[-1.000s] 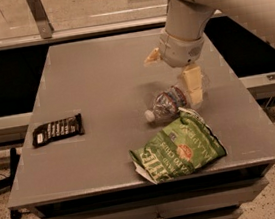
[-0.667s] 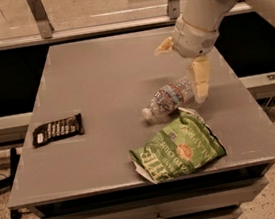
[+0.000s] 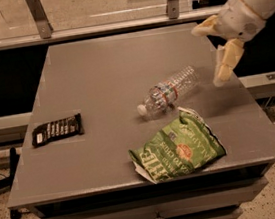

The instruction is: Knock water bottle over

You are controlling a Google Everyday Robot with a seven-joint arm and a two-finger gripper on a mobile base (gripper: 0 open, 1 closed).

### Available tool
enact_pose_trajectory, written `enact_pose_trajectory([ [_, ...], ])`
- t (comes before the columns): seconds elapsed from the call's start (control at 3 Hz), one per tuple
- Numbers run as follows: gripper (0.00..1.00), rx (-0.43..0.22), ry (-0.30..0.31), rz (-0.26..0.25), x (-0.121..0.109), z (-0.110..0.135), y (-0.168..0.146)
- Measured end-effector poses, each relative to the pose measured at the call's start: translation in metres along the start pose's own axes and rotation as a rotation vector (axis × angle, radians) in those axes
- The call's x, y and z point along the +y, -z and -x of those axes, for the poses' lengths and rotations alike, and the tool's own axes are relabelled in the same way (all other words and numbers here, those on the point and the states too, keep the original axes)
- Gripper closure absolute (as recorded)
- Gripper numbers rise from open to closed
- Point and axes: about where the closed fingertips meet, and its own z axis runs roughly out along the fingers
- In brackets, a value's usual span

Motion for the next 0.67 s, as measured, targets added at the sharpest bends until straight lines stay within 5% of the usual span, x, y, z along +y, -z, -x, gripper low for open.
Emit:
enact_pose_trajectory([
  [0.33,0.0,-0.133,-0.195,-0.11,0.0063,-0.0209,0.0425],
  [0.67,0.0,-0.161,-0.239,-0.124,0.0111,-0.0257,0.0517],
])
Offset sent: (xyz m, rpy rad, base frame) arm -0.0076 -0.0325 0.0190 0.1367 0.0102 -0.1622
